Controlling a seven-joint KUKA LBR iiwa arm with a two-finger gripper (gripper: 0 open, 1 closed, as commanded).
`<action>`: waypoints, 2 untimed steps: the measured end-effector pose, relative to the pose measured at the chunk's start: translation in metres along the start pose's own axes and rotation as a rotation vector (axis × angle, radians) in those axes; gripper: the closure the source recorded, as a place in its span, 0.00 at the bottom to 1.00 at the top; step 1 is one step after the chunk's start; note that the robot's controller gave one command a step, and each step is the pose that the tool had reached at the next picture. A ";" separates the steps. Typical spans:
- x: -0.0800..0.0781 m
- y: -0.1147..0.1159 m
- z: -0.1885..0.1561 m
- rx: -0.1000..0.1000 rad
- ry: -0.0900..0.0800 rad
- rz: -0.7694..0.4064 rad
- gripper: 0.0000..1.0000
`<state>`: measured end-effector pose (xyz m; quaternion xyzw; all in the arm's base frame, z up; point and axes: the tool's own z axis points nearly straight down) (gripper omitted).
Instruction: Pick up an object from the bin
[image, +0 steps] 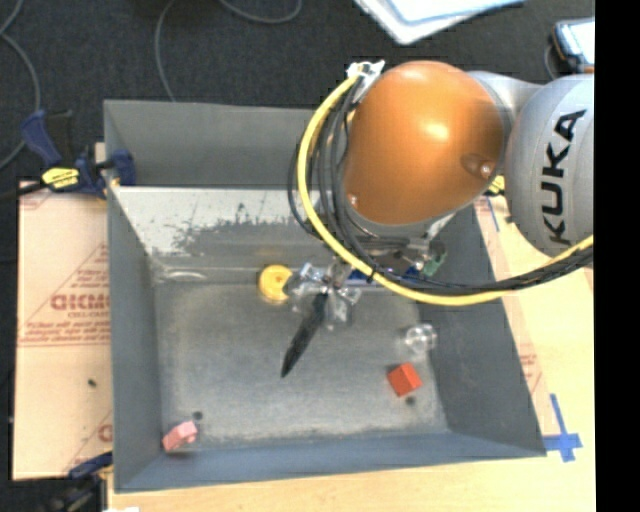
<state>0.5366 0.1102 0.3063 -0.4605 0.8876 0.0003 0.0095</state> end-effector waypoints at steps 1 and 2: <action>0.000 -0.003 -0.014 0.003 -0.002 0.001 1.00; 0.035 -0.038 -0.011 0.003 -0.003 -0.038 1.00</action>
Offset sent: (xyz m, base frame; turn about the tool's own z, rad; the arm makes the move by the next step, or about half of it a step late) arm 0.0130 -0.0604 0.0094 -0.0486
